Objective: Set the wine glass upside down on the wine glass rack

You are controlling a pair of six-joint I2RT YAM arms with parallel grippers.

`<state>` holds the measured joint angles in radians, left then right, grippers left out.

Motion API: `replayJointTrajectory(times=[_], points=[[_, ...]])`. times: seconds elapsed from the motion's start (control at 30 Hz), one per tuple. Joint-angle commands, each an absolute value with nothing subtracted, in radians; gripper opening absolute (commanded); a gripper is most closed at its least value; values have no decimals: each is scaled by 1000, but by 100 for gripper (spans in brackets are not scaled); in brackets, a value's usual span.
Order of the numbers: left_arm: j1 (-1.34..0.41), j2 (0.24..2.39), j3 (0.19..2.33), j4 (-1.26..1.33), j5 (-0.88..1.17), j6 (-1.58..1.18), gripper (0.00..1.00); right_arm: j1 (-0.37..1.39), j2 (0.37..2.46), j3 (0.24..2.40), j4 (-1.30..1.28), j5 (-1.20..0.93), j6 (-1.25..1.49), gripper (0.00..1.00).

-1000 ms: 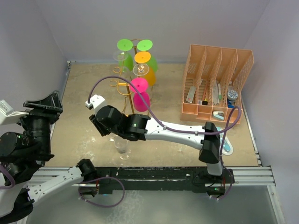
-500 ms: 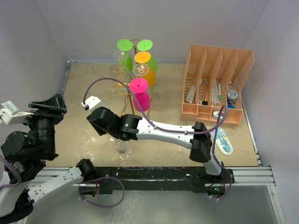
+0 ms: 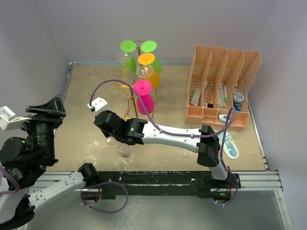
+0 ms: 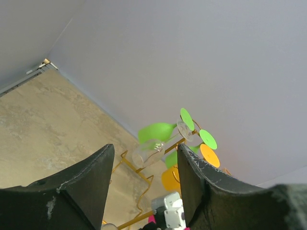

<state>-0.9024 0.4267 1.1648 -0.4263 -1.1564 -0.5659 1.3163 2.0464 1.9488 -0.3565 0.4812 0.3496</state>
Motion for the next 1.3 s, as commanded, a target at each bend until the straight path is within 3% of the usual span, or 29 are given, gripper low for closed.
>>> replayJointTrajectory(times=[0.0, 0.27, 0.53, 0.77, 0.9, 1.27], points=[[-900, 430, 1166, -403, -1144, -584, 52, 1314, 1887, 1861, -168, 518, 371, 0], [-900, 431, 1154, -466, -1065, -677, 53, 1313, 1679, 1667, 159, 537, 342, 0], [-900, 396, 1168, -516, -1024, -812, 52, 1313, 1625, 1621, 516, 583, 309, 0], [-900, 390, 1105, -332, -936, -914, 54, 1314, 1608, 1591, 732, 622, 322, 0], [-900, 418, 1046, -220, -895, -995, 59, 1314, 1561, 1528, 839, 627, 352, 0], [-900, 465, 937, 19, -895, -1172, 64, 1313, 1416, 1384, 911, 564, 464, 0]])
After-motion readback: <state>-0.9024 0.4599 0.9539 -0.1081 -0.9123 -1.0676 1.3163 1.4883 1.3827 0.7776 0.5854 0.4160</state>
